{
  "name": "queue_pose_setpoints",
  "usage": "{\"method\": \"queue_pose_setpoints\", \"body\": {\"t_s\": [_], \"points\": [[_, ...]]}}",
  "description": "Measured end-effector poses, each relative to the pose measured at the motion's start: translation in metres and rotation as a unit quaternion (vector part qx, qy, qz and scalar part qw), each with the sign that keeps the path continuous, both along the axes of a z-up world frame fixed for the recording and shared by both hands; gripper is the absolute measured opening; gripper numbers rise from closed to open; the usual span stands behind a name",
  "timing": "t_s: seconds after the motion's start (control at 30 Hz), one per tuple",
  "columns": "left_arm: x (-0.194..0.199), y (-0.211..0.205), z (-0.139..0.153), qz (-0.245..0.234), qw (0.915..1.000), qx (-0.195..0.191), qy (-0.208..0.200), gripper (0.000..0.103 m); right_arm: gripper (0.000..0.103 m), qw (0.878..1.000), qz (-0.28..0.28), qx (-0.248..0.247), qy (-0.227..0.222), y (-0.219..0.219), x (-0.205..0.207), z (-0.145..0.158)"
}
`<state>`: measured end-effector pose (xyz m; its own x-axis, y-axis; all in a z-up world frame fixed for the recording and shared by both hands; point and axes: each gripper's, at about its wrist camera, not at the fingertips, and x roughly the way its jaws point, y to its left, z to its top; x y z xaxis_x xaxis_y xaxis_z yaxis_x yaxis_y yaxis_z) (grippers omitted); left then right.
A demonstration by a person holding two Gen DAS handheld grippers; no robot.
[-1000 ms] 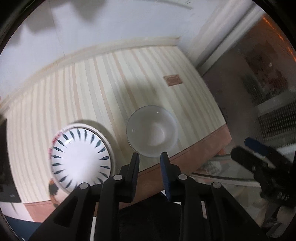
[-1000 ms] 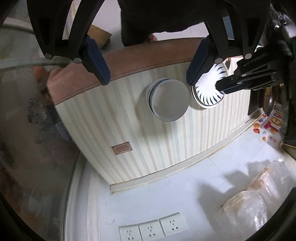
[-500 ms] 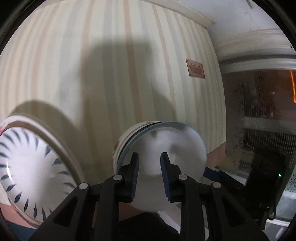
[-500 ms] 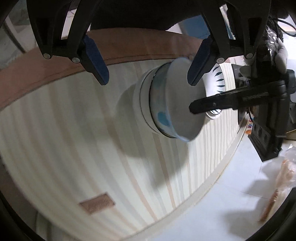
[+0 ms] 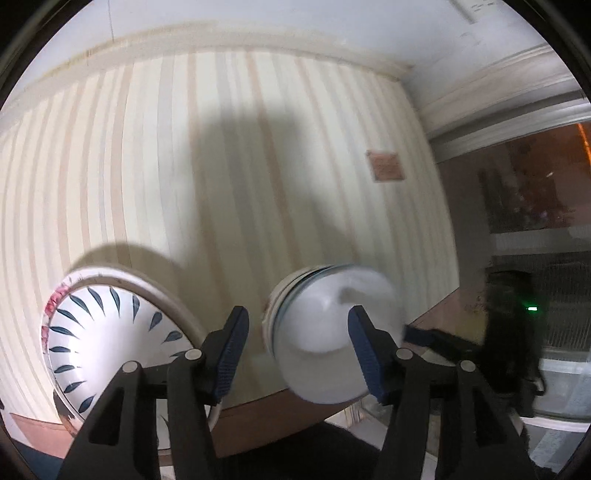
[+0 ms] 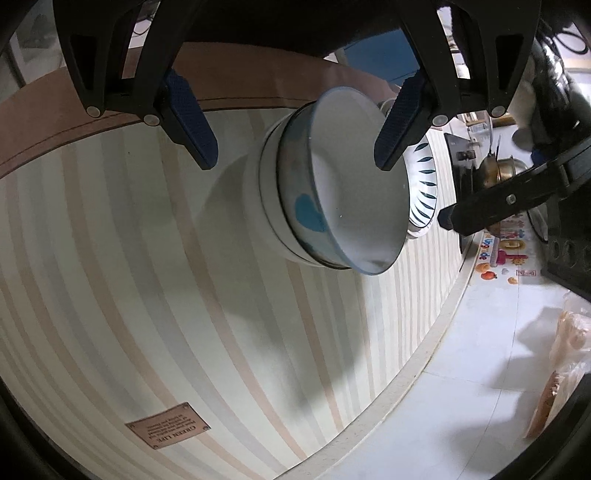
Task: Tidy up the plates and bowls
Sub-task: 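Grasp the bowl stack rim with both tools and lift it, then carry the bowl stack with both tools over the plate stack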
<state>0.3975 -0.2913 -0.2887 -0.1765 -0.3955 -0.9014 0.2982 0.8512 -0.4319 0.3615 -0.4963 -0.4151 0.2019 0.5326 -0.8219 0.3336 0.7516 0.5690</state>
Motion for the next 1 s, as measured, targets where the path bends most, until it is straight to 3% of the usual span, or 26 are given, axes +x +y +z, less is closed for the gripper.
{"method": "queue_pose_setpoints", "body": {"t_s": [0.27,0.57,0.7,0.8,1.0], "points": [[-0.004,-0.01,-0.054,-0.008,0.9974,0.009,0.071,0.054,0.089,1.0,0.02,-0.016,0.015,0.008,0.006,-0.011],[-0.007,-0.019,-0.088,-0.024,0.9942,0.016,0.103,0.052,0.088,0.998,0.007,0.05,0.045,0.003,0.013,-0.05],[-0.007,-0.014,-0.092,-0.004,0.9939,-0.007,0.11,0.054,0.079,0.997,-0.007,0.068,0.043,-0.001,0.013,-0.061],[-0.011,-0.009,-0.086,-0.004,0.9959,-0.015,0.089,0.053,0.056,0.997,-0.007,0.074,0.037,0.003,0.014,-0.063],[-0.015,-0.01,-0.086,0.003,0.9972,-0.013,0.074,0.053,0.057,0.998,-0.005,0.056,0.021,0.003,0.012,-0.061]]}}
